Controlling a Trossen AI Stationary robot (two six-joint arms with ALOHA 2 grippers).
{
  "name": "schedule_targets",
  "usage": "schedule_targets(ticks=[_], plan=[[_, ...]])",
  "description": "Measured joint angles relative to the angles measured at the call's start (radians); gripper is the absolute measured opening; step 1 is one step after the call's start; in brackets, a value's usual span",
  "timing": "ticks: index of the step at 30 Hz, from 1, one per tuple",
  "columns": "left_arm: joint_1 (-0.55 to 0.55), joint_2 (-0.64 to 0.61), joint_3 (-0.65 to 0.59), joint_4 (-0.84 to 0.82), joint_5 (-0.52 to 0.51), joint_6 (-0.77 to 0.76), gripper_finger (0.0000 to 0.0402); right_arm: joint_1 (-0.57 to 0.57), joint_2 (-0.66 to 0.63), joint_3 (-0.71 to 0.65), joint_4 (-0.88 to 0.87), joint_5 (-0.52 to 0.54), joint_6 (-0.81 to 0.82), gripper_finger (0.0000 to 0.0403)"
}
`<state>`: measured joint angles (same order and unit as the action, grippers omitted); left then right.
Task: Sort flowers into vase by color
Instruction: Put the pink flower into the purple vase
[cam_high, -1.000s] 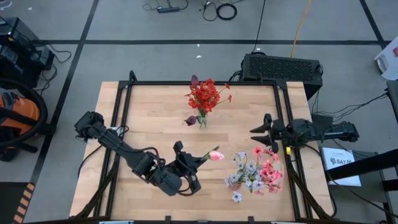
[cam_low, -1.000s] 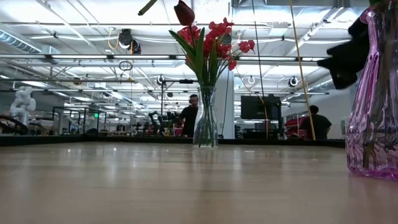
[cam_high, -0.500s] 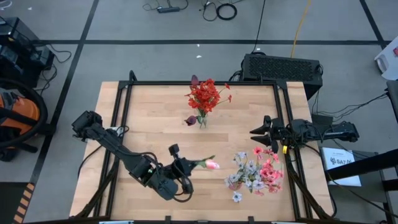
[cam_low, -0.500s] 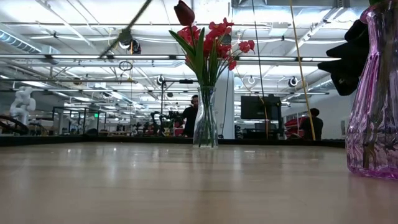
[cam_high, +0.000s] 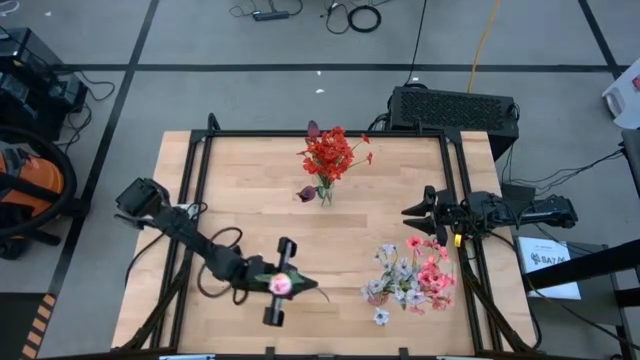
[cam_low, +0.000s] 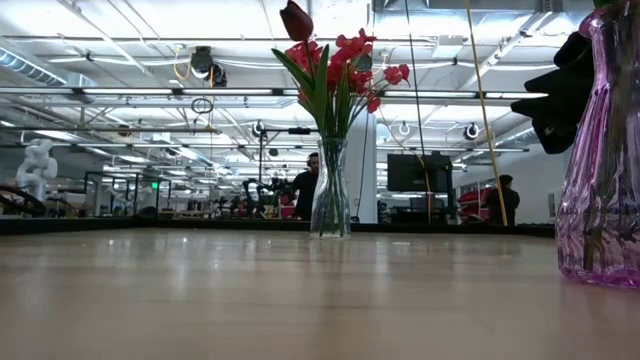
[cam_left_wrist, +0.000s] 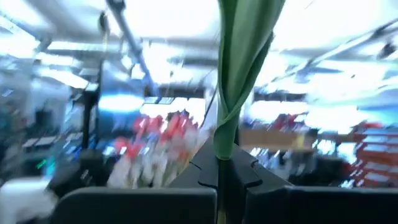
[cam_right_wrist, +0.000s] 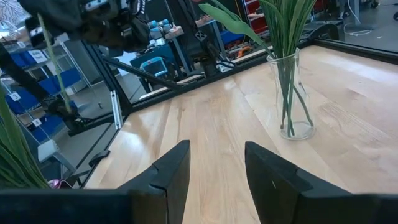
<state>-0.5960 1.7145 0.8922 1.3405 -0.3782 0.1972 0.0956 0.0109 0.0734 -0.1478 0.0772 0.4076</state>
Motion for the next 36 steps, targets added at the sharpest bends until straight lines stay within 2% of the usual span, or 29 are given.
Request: schedule_targets(ticks=[5, 10, 17, 23, 36], plan=[[0.048, 0.018, 0.02, 0.041, 0.17, 0.022, 0.0001, 0.0, 0.0, 0.0, 0.001, 0.0, 0.0, 0.0144], [0.075, 0.113, 0.104, 0.047, 0.231, 0.019, 0.0001, 0.0, 0.0, 0.0, 0.001, 0.0, 0.0, 0.0144], [0.102, 0.26, 0.209, 0.176, 0.246, 0.026, 0.0, 0.0, 0.0, 0.0, 0.0, 0.0, 0.0, 0.0144], [0.137, 0.359, 0.299, 0.166, 0.271, 0.02, 0.0, 0.0, 0.0, 0.0, 0.001, 0.0, 0.0, 0.0144], [0.196, 0.381, 0.354, 0.156, 0.297, 0.075, 0.0, 0.0, 0.0, 0.0, 0.001, 0.0, 0.0, 0.0144]])
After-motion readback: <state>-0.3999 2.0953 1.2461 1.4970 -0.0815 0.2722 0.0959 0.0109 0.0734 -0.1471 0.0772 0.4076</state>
